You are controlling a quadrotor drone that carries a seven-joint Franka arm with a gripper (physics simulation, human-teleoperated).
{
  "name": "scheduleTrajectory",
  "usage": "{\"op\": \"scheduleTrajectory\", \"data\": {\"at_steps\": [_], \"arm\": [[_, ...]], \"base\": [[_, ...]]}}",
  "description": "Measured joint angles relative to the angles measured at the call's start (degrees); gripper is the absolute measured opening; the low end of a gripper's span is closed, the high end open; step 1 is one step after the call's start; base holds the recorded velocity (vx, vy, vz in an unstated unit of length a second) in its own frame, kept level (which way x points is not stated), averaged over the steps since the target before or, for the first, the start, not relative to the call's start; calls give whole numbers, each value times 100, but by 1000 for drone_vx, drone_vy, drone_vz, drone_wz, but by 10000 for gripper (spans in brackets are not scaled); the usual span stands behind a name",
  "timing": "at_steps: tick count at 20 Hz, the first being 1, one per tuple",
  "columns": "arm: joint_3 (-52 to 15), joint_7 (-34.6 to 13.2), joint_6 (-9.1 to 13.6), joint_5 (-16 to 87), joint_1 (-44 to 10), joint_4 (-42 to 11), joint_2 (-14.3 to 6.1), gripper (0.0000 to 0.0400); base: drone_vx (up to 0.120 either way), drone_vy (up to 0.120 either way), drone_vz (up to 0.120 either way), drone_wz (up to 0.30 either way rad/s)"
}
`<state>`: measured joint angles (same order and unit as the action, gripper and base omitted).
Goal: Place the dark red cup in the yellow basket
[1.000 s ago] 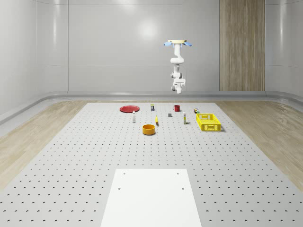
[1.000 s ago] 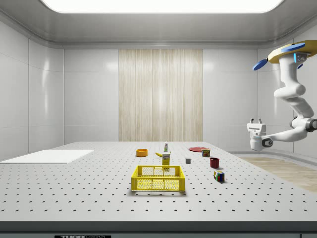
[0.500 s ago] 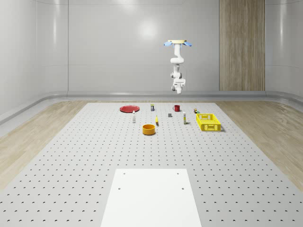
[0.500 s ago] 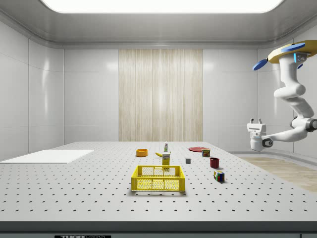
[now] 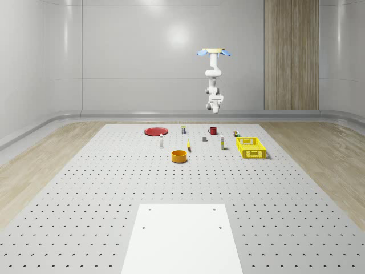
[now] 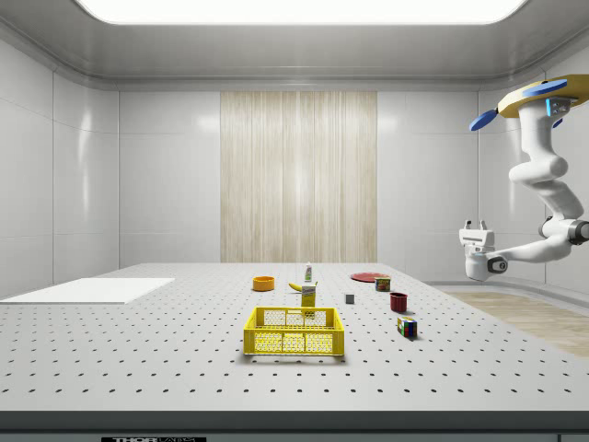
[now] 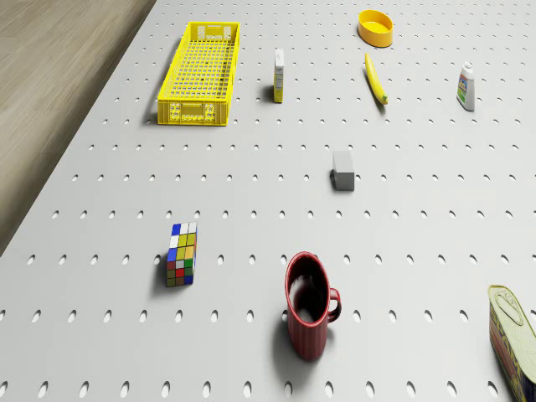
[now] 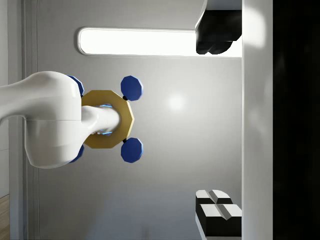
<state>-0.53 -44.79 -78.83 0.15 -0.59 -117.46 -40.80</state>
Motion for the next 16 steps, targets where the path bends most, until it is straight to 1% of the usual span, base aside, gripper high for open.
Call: {"op": "scheduleTrajectory", "data": {"at_steps": [4,11,16], "arm": [[-24,-4,-17,33,-8,-12,-12,400],[-135,-23,-49,187,-43,-36,-34,400],[-345,-62,-73,483,-107,-65,-53,400]], "base": [[0,-120,0,0],[120,-6,0,0],[120,0,0,0]]}}
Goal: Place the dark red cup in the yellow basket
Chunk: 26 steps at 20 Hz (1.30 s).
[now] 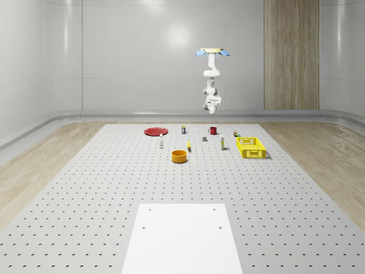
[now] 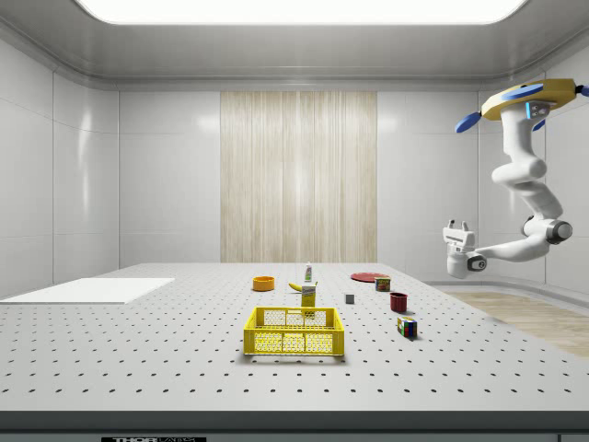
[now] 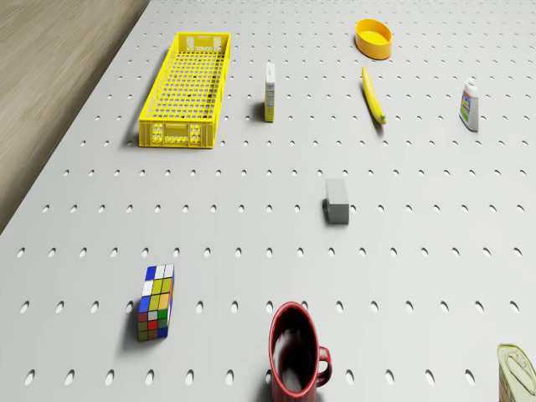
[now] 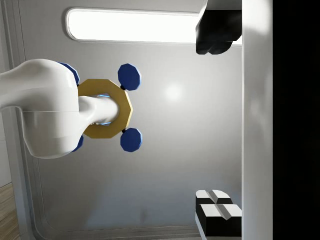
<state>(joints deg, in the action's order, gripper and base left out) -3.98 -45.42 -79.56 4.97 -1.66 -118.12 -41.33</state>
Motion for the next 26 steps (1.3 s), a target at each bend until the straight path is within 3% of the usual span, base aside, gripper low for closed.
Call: {"op": "scheduleTrajectory", "data": {"at_steps": [5,10,13,17,21,26], "arm": [[-482,-92,-35,680,-150,-93,-34,400],[-1515,-319,-106,2171,-488,-482,-132,400],[-2485,-605,-181,3658,-847,-1109,-275,400],[-3943,-1323,-206,6197,-1597,-2508,-583,400],[-5125,-2336,130,8535,-2730,-3810,-909,400],[-6017,-3382,786,10151,-4175,-4537,-1270,400]], "base": [[120,0,0,0],[120,0,0,0],[120,0,0,0],[120,0,0,0],[120,0,0,0],[120,0,0,0]]}}
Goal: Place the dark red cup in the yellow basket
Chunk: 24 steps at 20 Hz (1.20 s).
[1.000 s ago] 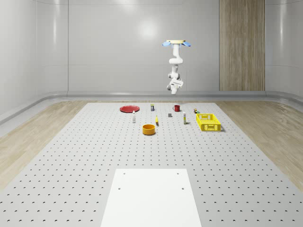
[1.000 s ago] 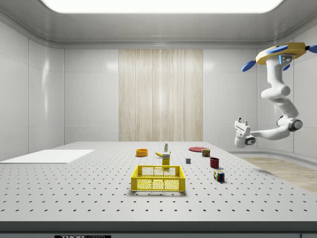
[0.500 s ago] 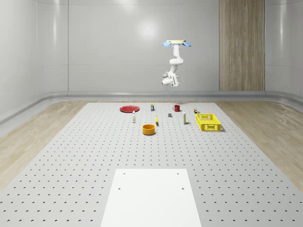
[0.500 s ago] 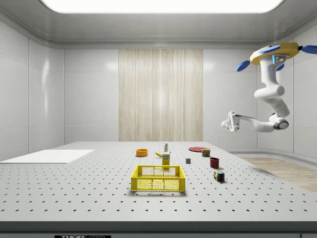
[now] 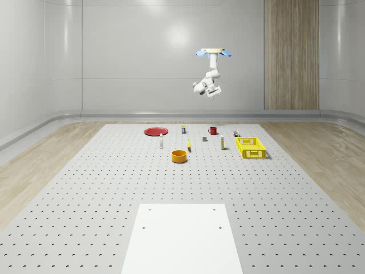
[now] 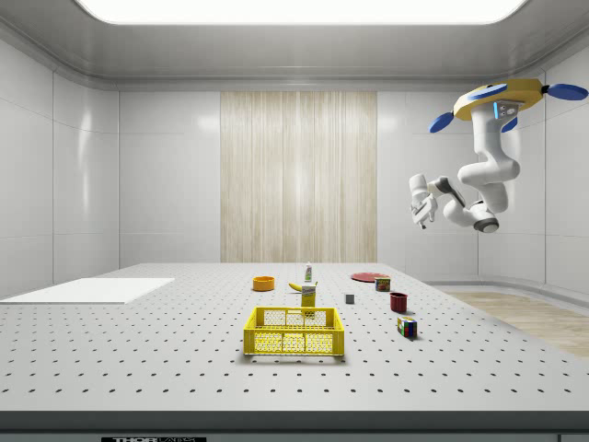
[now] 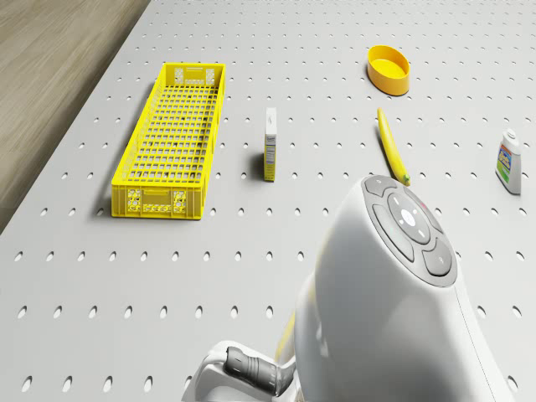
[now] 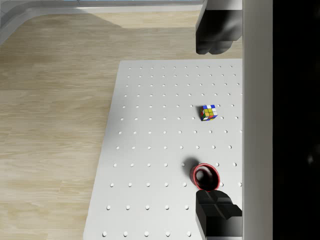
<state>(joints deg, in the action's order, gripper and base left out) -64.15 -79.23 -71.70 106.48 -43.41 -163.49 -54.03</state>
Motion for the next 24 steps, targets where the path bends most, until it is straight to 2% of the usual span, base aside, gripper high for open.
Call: {"op": "scheduleTrajectory", "data": {"at_steps": [4,7,9,17,22,24], "arm": [[-372,-492,333,498,-749,-174,-243,400],[-538,-718,451,649,-1092,-220,-393,400],[-616,-825,486,694,-1250,-234,-481,400],[-805,-1069,426,683,-1585,-242,-775,400],[-878,-1153,317,618,-1686,-234,-937,400],[-902,-1180,268,588,-1717,-230,-1000,400]], "base": [[120,0,-120,0],[120,0,-120,0],[20,0,-120,0],[0,0,-120,0],[0,120,-120,0],[0,20,-120,0]]}}
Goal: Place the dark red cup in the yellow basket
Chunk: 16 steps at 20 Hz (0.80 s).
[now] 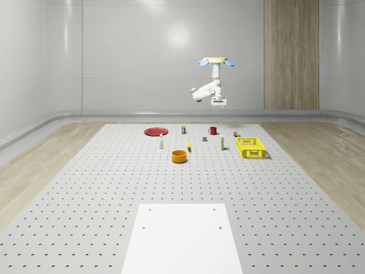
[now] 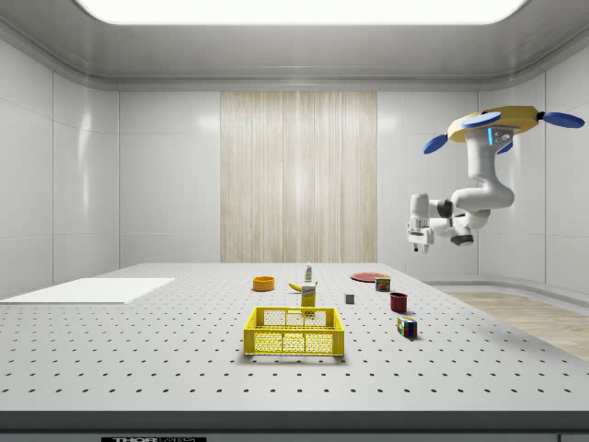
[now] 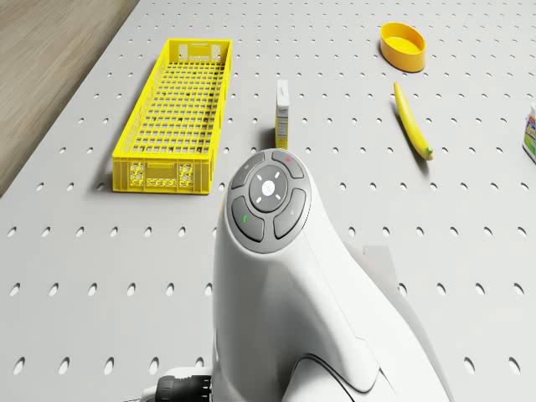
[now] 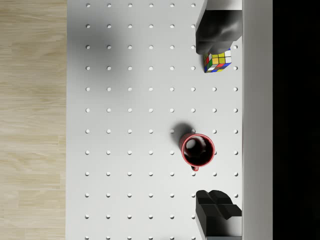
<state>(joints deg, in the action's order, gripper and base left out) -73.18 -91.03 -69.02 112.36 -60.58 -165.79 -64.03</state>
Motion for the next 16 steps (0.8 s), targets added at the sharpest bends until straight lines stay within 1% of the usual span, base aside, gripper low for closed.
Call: {"op": "scheduleTrajectory", "data": {"at_steps": [3,10,16], "arm": [[-34,-36,-76,-46,-40,6,-91,400],[-103,-108,-255,-152,-118,21,-295,400],[-154,-161,-406,-238,-174,32,-460,400]], "base": [[0,0,-120,0],[120,0,-120,0],[0,0,-120,0]]}}
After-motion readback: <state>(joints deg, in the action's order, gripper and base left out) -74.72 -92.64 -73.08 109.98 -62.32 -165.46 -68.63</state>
